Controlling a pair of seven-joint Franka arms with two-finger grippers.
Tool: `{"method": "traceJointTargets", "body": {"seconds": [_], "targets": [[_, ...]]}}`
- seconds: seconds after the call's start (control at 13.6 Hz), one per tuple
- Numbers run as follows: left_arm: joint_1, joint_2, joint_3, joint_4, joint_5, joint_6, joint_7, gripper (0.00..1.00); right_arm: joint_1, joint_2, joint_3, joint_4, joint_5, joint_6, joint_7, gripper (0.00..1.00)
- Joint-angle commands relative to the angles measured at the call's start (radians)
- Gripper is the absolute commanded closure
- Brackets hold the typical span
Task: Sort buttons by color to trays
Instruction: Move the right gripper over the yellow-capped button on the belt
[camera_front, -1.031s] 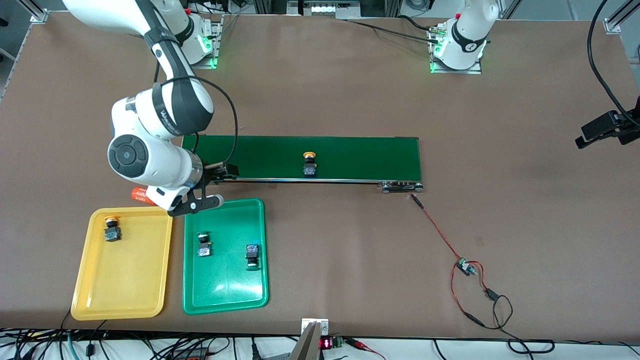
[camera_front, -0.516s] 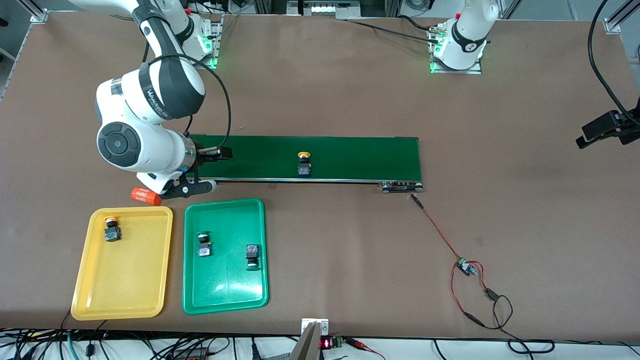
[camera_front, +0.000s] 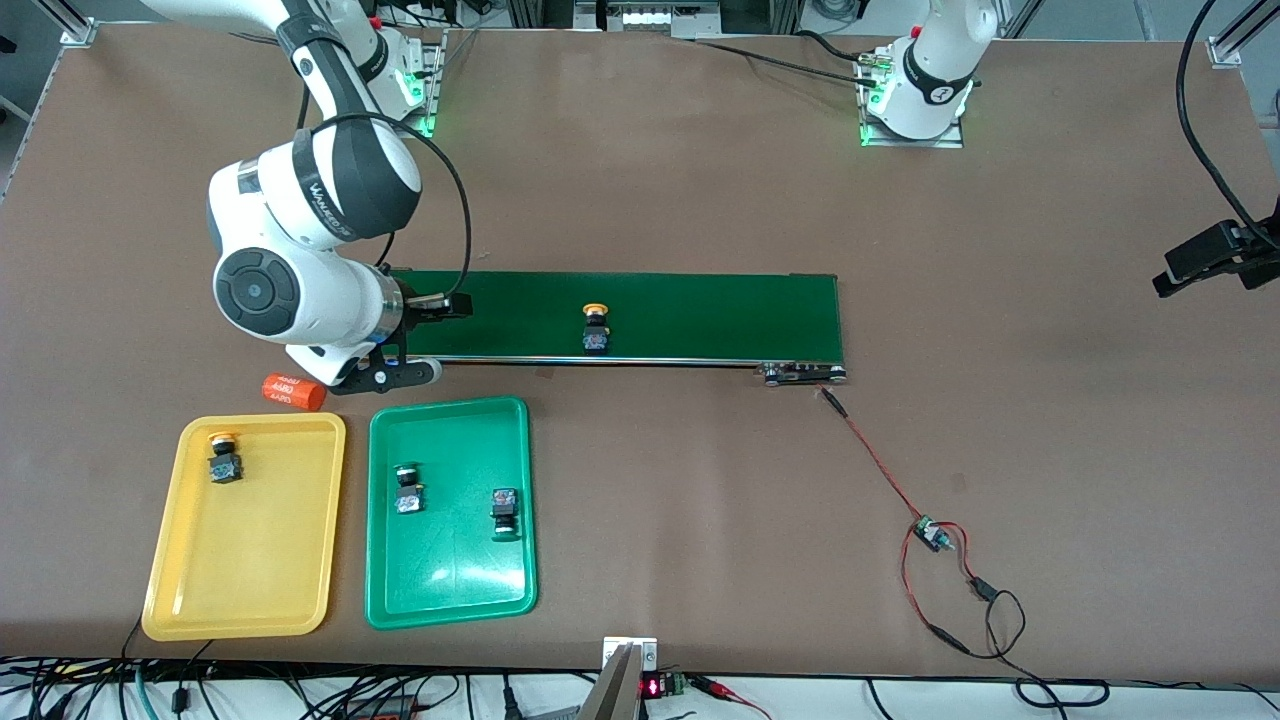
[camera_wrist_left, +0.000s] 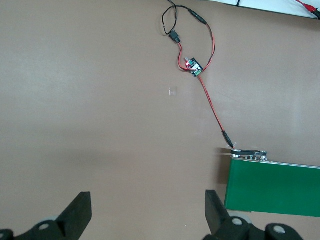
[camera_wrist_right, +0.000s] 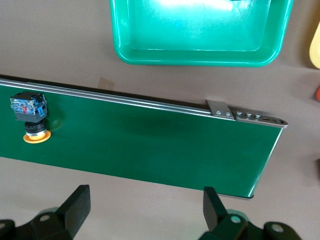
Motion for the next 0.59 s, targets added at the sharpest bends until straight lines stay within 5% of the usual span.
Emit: {"method": "traceJointTargets", "body": {"seconds": [0.0, 0.52], "targets": [[0.005, 0.012, 0.001, 0.026, -0.019, -0.013, 0.01, 0.0, 0.024, 0.007, -0.005, -0.026, 0.016, 0.041, 0.022, 0.0], [0.005, 0.011, 0.001, 0.026, -0.019, -0.027, 0.008, 0.0, 0.094, 0.013, -0.002, -0.149, 0.016, 0.249, 0.123, 0.0]]}}
